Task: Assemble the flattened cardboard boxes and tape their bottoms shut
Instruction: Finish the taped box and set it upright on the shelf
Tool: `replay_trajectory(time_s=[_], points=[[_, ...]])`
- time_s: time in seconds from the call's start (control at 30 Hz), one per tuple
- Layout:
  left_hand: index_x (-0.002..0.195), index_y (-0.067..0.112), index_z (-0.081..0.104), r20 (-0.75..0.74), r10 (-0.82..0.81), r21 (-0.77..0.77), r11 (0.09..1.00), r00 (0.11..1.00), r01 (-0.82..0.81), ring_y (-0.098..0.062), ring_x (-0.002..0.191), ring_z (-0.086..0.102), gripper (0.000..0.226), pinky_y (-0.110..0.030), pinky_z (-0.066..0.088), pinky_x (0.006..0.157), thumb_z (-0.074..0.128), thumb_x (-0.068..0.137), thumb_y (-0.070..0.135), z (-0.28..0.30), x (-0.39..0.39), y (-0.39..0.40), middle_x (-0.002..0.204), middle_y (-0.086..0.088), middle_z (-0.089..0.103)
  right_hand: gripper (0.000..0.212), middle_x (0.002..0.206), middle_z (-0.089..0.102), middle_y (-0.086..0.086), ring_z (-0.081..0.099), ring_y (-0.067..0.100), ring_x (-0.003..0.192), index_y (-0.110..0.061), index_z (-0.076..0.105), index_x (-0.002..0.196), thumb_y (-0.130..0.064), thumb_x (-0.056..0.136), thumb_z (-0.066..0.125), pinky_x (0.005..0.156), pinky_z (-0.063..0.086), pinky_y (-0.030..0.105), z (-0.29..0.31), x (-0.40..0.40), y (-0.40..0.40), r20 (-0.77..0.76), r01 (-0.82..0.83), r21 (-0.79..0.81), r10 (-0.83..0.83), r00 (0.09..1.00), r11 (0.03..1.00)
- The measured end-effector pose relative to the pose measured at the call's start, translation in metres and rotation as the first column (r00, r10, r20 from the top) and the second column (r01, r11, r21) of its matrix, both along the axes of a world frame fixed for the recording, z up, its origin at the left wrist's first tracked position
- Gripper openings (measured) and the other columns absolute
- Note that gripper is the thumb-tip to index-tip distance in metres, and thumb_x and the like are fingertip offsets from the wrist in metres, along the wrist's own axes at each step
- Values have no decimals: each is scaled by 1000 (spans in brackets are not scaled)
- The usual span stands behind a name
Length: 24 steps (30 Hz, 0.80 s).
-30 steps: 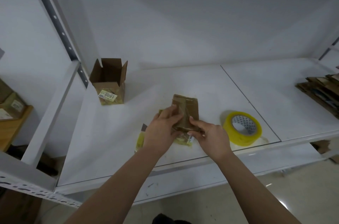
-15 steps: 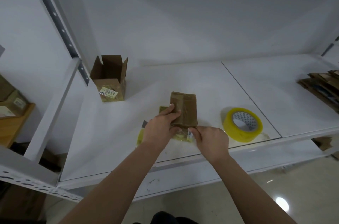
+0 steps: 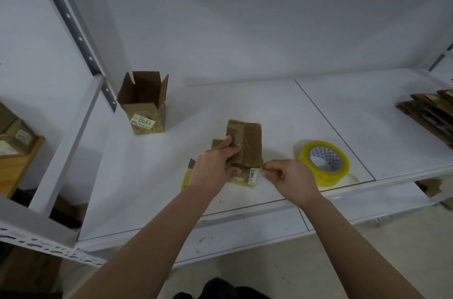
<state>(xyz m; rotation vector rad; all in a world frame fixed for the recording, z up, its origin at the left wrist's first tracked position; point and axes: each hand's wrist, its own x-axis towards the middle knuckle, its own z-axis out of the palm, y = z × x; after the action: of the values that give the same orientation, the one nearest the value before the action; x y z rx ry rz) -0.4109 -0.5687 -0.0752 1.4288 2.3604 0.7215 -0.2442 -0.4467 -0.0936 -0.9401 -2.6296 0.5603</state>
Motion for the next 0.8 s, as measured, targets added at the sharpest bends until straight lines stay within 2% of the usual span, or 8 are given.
replay_trajectory(time_s=[0.1,0.3,0.47,0.57,0.63,0.7,0.8], points=[[140,31,49,6,-7,-18,1000,1000,7,-16,134,45,59,-29,32,112,71,86,27,2,-1,0,156,11,29,19,74,71,1,65,24,75,-22,76,81,-38,87,69,59,35,27,8,-9,3,60,-46,43,43,997,998],[141,32,48,-31,-20,-52,998,999,19,-20,132,46,57,-29,34,110,68,88,27,3,1,3,157,9,27,28,82,71,2,65,25,86,-18,74,78,-41,87,62,62,30,24,13,-21,-4,184,0,124,-23,983,992],[140,32,49,-38,-23,-58,998,999,21,-20,130,48,57,-31,34,111,69,87,28,5,0,4,156,9,28,48,67,63,1,64,22,74,-14,70,70,-57,88,59,63,32,27,23,-21,3,275,-70,33,58,960,997],[141,33,47,-61,-31,-74,997,998,26,-19,130,49,57,-30,35,109,67,89,29,4,0,3,157,10,26,50,75,72,2,67,21,74,-15,73,72,-58,89,56,70,44,29,22,-24,5,240,-84,36,73,968,996],[141,32,48,-54,-20,-57,998,998,17,-20,129,50,57,-30,36,109,68,88,28,3,-1,2,157,9,28,49,77,72,1,67,22,75,-16,74,74,-58,91,54,68,41,28,20,-25,1,229,-95,85,74,971,992],[140,31,50,-45,-17,-35,999,999,15,-21,125,53,57,-32,39,107,70,86,27,2,-1,2,156,9,30,48,75,70,4,65,25,74,-16,73,75,-57,91,55,66,31,26,19,-22,-3,222,-94,131,64,973,987],[139,30,50,-51,-23,-36,999,998,21,-23,121,56,57,-31,42,103,70,86,28,4,1,1,156,8,31,45,64,68,8,63,31,65,-13,72,66,-54,85,65,69,32,28,16,-21,-7,127,-71,201,46,991,977]])
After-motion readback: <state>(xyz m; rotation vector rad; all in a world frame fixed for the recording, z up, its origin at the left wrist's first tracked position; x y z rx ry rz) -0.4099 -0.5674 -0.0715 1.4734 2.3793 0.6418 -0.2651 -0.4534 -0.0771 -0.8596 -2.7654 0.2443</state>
